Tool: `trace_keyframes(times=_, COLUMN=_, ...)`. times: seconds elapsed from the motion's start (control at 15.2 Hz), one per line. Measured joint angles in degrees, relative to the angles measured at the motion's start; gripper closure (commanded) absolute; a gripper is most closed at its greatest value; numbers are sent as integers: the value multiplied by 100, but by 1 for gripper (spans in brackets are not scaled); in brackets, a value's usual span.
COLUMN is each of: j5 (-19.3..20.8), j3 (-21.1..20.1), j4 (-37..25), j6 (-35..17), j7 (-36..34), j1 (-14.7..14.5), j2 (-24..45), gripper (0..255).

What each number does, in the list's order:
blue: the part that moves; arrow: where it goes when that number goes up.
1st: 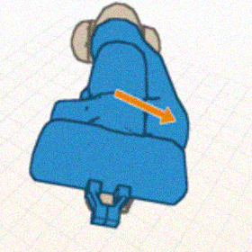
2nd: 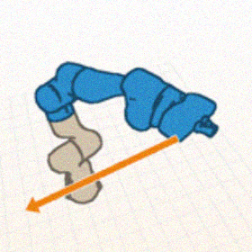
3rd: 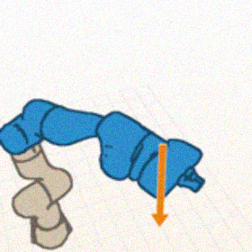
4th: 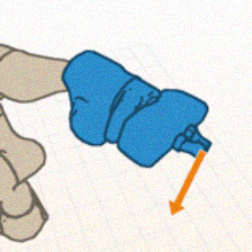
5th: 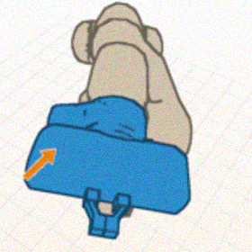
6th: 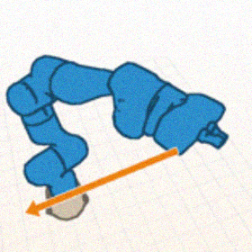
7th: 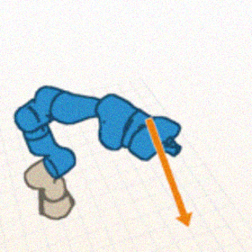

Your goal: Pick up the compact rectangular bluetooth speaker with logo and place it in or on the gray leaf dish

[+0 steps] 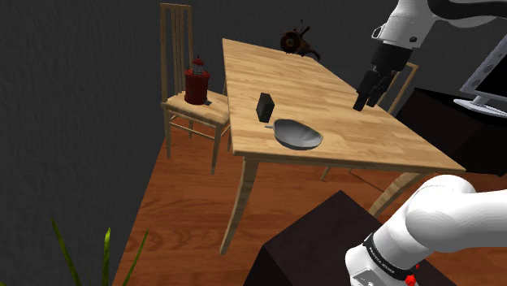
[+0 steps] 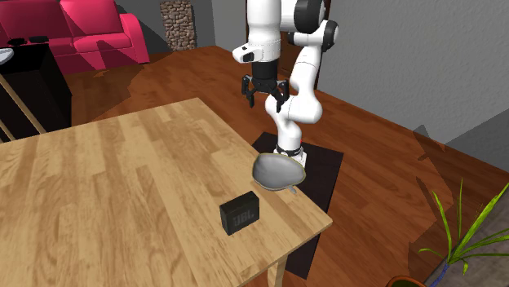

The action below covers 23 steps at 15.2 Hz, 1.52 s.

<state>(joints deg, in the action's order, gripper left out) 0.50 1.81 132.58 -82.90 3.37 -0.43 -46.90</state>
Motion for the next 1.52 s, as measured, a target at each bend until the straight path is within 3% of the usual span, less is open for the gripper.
trace_keyframes(times=0.2, j5=-45, j3=-40, j4=-10, j6=-178, j7=-47, j1=-21, j2=168, gripper=0)
trace_keyframes(times=0.79, j5=-273, j3=-287, j4=-454, j6=-1504, j7=-317, j1=-157, j2=1773, gripper=0)
trace_keyframes(times=1.52, j5=-350, j3=-543, j4=-1873, j6=-2558, j7=-638, j1=-292, j2=4017, gripper=0)
